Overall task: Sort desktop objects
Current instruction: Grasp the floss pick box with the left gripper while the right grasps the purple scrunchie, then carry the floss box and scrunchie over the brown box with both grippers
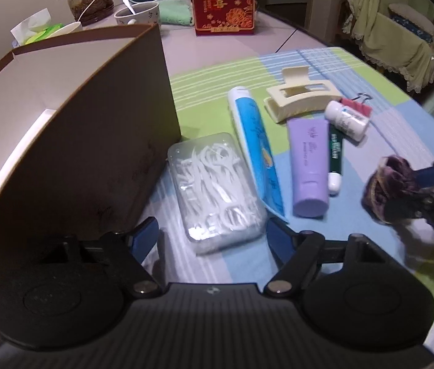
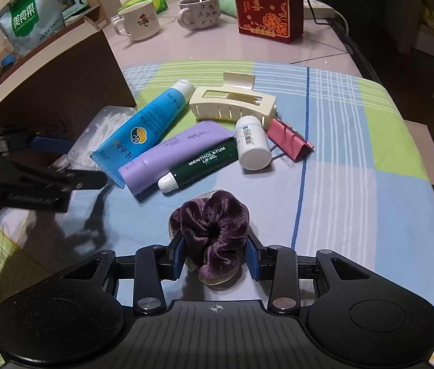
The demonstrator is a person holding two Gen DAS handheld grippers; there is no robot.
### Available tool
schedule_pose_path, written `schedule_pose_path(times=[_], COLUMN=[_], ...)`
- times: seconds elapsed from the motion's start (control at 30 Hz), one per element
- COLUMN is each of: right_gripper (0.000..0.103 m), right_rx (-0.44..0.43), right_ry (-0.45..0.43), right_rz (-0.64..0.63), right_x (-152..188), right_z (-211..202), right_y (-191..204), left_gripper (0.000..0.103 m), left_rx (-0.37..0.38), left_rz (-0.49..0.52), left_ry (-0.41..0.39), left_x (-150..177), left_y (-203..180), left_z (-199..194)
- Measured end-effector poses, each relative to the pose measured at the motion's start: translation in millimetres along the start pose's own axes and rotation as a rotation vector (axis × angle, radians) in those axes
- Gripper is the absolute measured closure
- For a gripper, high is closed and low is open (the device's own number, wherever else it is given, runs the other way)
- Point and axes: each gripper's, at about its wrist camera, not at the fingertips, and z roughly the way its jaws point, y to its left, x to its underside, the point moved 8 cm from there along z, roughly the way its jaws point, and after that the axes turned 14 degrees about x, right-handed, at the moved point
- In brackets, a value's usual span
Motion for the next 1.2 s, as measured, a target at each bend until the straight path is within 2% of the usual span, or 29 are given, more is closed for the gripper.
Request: schedule_pose_path(times=[0.07,0.23,0.4,0.43,0.47,0.5,0.57,0.7,0.93,1.03,1.07,1.1,1.17,1.2], right_gripper=[0.065,0.065,0.063,0.053,0.026,0.017,0.017,0.017,0.017,0.017,0.026,0.049,0.054,0.061], right_rx=[0.000,-0.001,0.000,0.002,0.003,0.020,0.048,0.044,0.030,0.030,0.030,0.026,0.016,0.017], right_ry=[0.000,-0.002,0.001,0.007,0.013,0.010,0.005,-0.003,-0.070,-0.076,-0.077,-0.070,-0.051,-0.052], right_rz=[-0.002,-0.011,-0.035,-0.042,-0.050,-0.060,-0.084,-0.087,-0.116,-0.126,-0.130,-0.129,-0.126,-0.130], right_x=[0,0,2,3,4,6,10,11,-9,-10,-10,-8,-3,-1], right_z=[1,1,1,1,1,1,2,2,0,2,3,4,6,5], right_y=[1,0,2,3,4,4,6,9,18,22,24,25,26,26], left_gripper=[0.047,0.048,0.048,0.047,0.047,0.046,0.045,0.041,0.041,0.047,0.050,0.050,0.050,0.051], left_rx=[0.018,0.019,0.030,0.034,0.034,0.034,0.037,0.028,-0.002,0.001,0.005,0.008,0.011,0.013], left_rz=[-0.003,-0.008,-0.036,-0.041,-0.053,-0.067,-0.093,-0.130,-0.103,-0.106,-0.107,-0.106,-0.105,-0.107], left_ry=[-0.004,-0.005,0.043,0.056,0.069,0.082,0.087,0.063,0.046,0.035,0.034,0.034,0.037,0.042], left_x=[0,11,47,56,64,72,81,73,50,49,50,52,56,59], left_y=[-1,2,1,0,0,0,0,5,11,13,13,13,12,11], left_z=[2,-5,-31,-37,-42,-47,-53,-51,-32,-32,-33,-34,-38,-40])
